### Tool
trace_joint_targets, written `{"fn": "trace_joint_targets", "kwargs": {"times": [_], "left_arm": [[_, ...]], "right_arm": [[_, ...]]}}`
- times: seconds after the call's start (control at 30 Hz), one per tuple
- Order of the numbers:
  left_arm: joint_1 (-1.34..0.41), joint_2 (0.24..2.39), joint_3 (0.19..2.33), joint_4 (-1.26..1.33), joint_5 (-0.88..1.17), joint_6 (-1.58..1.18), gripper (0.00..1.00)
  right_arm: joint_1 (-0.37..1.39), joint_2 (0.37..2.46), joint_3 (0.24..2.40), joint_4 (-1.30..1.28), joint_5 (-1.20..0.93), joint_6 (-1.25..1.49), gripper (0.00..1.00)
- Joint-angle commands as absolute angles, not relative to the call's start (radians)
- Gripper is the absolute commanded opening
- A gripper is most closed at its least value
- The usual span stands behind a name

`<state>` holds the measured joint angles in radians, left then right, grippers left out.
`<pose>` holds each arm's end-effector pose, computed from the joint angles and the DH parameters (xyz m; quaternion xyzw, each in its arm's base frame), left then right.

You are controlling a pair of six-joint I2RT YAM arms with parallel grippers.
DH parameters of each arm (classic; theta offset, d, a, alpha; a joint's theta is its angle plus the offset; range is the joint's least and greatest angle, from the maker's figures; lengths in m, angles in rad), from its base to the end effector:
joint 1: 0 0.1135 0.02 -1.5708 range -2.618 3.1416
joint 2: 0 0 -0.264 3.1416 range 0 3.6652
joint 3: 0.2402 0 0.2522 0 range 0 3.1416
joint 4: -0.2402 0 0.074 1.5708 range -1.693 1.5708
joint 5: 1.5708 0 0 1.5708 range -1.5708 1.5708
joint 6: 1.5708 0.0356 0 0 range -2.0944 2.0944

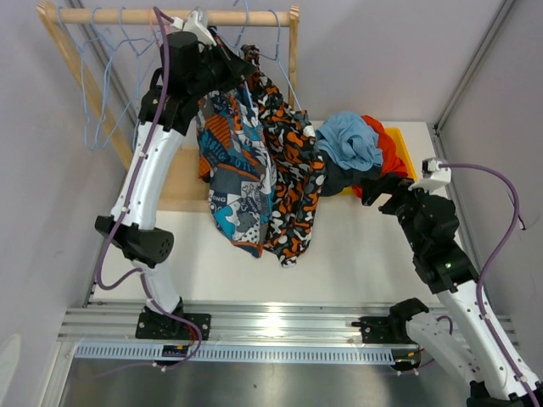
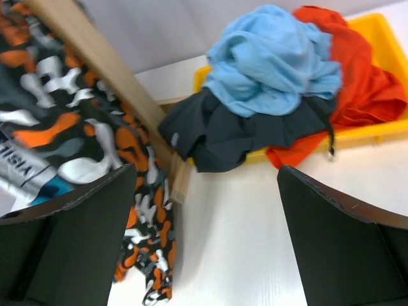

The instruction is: Remove the shorts from the hanger

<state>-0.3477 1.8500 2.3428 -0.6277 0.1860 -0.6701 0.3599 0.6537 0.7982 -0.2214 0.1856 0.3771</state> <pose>0.3627 -0.1385 0.5214 -0.0601 0.7500 -0.3802 0.5379 0.1454 0.0477 0.3603 0.0692 0.7300 0.1802 0.6556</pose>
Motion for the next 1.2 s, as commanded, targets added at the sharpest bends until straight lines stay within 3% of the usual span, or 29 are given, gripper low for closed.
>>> {"fn": "trace_joint_targets", "kwargs": {"times": [0.0, 0.13, 0.27, 0.4, 0.63, 1.0, 1.03, 1.13, 1.17], "left_arm": [[-0.347, 1.769, 2.425, -0.624, 0.161, -0.630, 0.00], [-0.342, 1.726, 2.434, -0.629, 0.182, -0.647, 0.00], [-0.337, 1.691, 2.434, -0.646, 0.192, -0.657, 0.00], [-0.333, 1.663, 2.430, -0.658, 0.195, -0.660, 0.00], [-0.315, 1.626, 2.445, -0.681, 0.224, -0.658, 0.00], [-0.290, 1.578, 2.425, -0.695, 0.252, -0.661, 0.00], [-0.288, 1.577, 2.422, -0.693, 0.252, -0.661, 0.00], [-0.282, 1.568, 2.416, -0.689, 0.258, -0.666, 0.00], [-0.279, 1.568, 2.418, -0.686, 0.261, -0.669, 0.00]], "right_arm": [[0.438, 0.705, 0.945, -0.140, 0.147, 0.312, 0.99], [0.650, 0.848, 1.155, -0.130, 0.176, 0.212, 0.99], [1.005, 1.020, 1.333, -0.085, 0.282, 0.094, 1.00], [1.167, 1.192, 1.431, -0.020, 0.356, 0.034, 0.99], [1.181, 1.365, 1.413, 0.118, 0.365, 0.060, 0.99], [1.172, 1.445, 1.376, 0.164, 0.387, 0.106, 0.99], [1.170, 1.445, 1.368, 0.166, 0.387, 0.109, 0.98], [1.167, 1.451, 1.345, 0.169, 0.371, 0.132, 0.74], [1.164, 1.453, 1.338, 0.170, 0.364, 0.143, 0.58]]}}
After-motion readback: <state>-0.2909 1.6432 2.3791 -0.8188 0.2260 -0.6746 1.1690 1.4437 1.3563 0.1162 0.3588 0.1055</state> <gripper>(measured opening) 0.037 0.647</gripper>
